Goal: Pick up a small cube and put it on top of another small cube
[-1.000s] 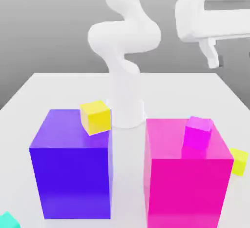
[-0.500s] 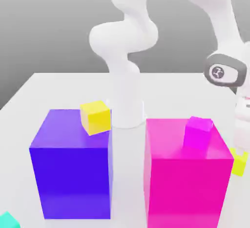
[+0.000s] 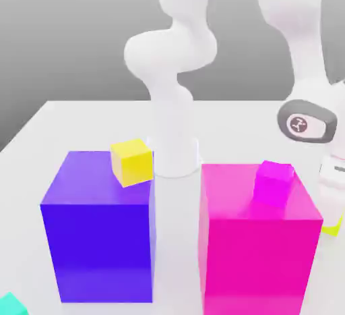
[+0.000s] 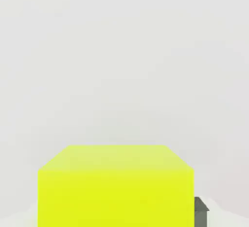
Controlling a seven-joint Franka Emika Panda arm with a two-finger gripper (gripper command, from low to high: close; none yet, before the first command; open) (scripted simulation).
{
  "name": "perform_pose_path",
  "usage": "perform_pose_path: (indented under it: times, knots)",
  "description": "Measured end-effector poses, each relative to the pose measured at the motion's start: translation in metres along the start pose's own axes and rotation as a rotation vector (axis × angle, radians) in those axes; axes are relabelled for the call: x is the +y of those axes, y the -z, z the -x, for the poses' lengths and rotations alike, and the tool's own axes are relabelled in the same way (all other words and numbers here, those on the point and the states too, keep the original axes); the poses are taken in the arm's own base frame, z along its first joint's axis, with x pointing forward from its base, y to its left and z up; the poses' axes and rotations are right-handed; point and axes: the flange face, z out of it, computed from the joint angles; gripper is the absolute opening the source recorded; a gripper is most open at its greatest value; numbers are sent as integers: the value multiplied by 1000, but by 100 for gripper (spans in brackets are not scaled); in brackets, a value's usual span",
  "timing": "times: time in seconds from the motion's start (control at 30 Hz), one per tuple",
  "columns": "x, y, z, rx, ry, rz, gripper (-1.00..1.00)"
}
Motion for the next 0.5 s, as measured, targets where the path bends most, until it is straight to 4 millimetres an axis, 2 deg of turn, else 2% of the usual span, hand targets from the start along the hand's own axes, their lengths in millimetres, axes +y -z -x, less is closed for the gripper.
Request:
perform_pose_path:
  times: [0.07,0.13,0.2,0.3,0.4,0.5]
  knots:
    - [1,29,-19,18,-26,-32,-100]
    - [15,58,-43,25,-31,-42,-100]
    - [41,87,-68,28,-43,-45,-100]
    - [79,133,-94,30,-38,-48,-100]
    - [118,181,-111,31,-24,-51,-100]
    - [156,231,-117,33,-1,-54,-100]
